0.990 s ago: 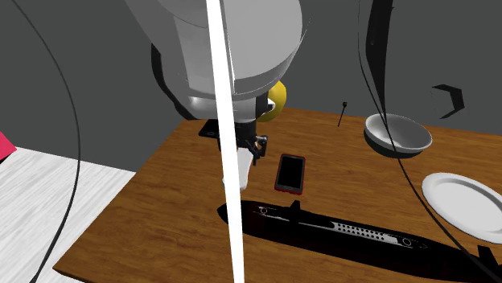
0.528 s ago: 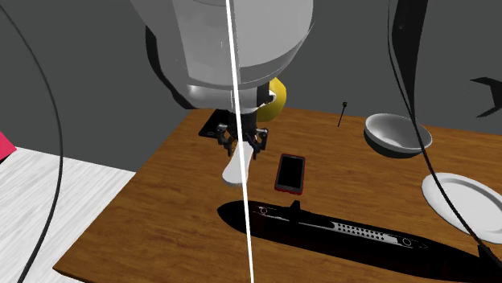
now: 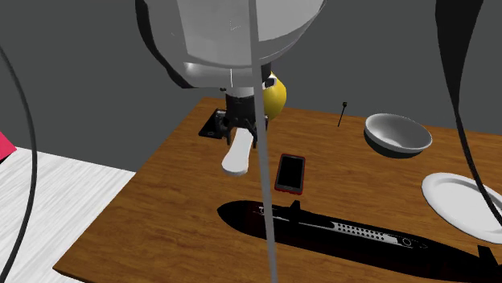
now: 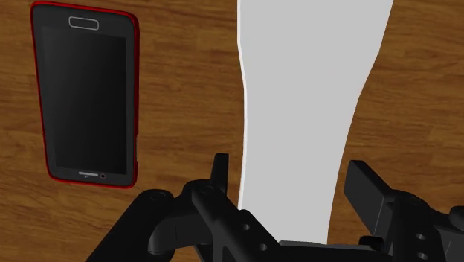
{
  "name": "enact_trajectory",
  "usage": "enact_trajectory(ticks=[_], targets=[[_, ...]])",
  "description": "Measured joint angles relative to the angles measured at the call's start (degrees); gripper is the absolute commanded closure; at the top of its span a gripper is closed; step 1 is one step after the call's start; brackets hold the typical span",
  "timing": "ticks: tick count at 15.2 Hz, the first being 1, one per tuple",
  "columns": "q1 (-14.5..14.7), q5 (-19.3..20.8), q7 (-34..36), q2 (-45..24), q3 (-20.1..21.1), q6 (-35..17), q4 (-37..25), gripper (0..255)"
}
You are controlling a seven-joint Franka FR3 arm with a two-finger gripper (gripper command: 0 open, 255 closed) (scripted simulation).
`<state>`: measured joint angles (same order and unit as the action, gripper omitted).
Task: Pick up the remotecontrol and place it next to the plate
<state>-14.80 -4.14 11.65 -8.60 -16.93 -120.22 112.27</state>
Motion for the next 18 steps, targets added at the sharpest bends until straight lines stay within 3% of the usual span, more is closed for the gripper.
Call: enact_trajectory(ticks=[3,7,18], targets=[[0.1,0.3,0.3,0.8,0.0,1.8,-1.0,255],[-1.6,1.2,-2.5,3.8,-1.6,1.3,2.5,255],[-8.4,4.6,-14.6,11.7,-8.4,0.6,10.7,255]])
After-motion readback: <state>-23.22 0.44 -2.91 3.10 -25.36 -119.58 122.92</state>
